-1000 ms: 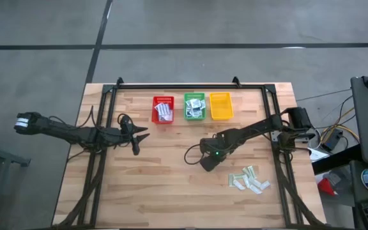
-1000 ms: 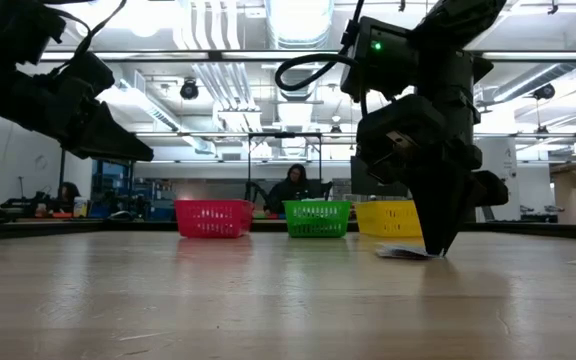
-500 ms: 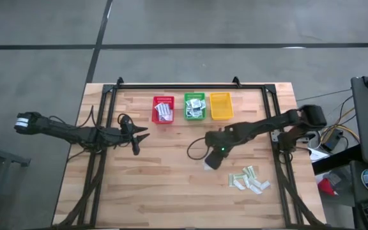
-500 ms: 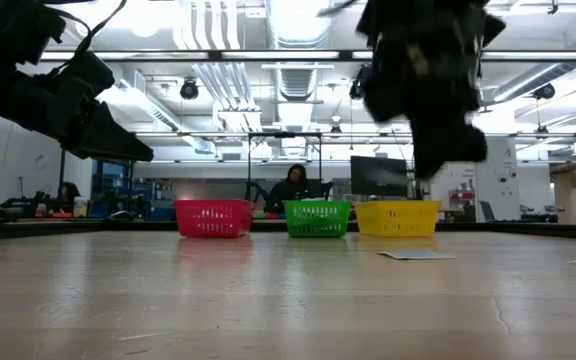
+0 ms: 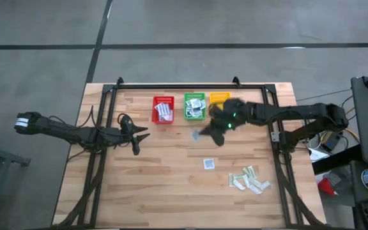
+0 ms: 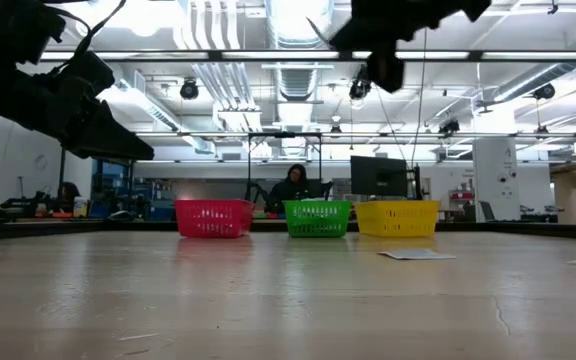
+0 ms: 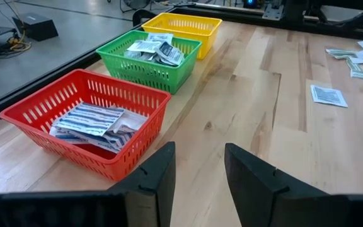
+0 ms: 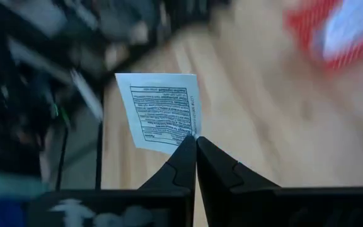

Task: Pick & Place First Aid Supplies
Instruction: Put the alcohol pad into the green basket

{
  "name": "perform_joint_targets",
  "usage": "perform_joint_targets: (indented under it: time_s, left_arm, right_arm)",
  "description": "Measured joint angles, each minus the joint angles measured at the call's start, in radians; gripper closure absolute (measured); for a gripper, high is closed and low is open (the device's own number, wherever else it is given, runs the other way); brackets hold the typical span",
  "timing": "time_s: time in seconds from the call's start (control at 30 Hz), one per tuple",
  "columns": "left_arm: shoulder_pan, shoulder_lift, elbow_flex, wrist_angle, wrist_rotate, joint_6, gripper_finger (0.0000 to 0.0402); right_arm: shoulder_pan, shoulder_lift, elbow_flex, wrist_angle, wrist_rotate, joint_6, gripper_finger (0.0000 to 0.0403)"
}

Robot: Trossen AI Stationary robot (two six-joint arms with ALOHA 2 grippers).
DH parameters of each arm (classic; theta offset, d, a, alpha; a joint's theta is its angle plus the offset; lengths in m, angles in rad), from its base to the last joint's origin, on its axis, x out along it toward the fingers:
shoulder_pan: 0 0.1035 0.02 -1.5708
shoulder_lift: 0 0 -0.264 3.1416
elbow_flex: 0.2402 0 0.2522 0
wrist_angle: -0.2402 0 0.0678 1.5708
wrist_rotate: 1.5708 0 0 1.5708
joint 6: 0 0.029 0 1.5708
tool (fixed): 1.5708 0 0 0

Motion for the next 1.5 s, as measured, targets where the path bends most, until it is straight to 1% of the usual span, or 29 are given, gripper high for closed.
perform_joint_targets:
  time_s: [0.2,0.3,0.5,0.6,0.7,0.8,0.93,1.07,1.27,1.37,1.5]
  left_arm:
    - [0.000,0.000,0.000,0.000,0.000,0.001,0.0268]
    - [0.000,0.000,0.000,0.000,0.000,0.001,0.0268]
    - [0.000,0.000,0.000,0.000,0.000,0.002,0.0268]
    - [0.000,0.000,0.000,0.000,0.000,0.002,0.0268]
    - [0.000,0.000,0.000,0.000,0.000,0.004,0.0268]
    - [0.000,0.000,0.000,0.000,0.000,0.004,0.0268]
    - [0.000,0.000,0.000,0.000,0.000,0.004,0.0268]
    - [0.000,0.000,0.000,0.000,0.000,0.004,0.0268]
    - [0.000,0.000,0.000,-0.001,-0.001,0.004,0.0268]
    - [0.000,0.000,0.000,-0.001,-0.001,0.003,0.0268]
    - [0.000,0.000,0.000,-0.001,-0.001,0.003,0.0268]
  right_arm:
    - [-0.137,0.015,0.000,0.233,-0.005,-0.046,0.0395]
    - [-0.187,0.036,0.001,0.285,0.009,-0.083,0.0395]
    - [-0.246,0.086,0.002,0.284,0.226,-0.174,0.0395]
    - [-0.274,0.130,0.023,0.245,0.301,-0.192,0.0395]
    - [-0.306,0.201,0.100,0.100,0.315,-0.195,0.0395]
    - [-0.333,0.298,0.226,-0.108,0.319,-0.219,0.0395]
    - [-0.359,0.430,0.436,-0.376,0.338,-0.306,0.0395]
    - [-0.377,0.569,0.644,-0.600,0.342,-0.404,0.0395]
    - [-0.387,0.759,0.901,-0.833,0.344,-0.512,0.0394]
    - [-0.388,0.849,1.002,-0.938,0.345,-0.566,0.0395]
    - [-0.392,0.932,1.111,-1.061,0.348,-0.617,0.0394]
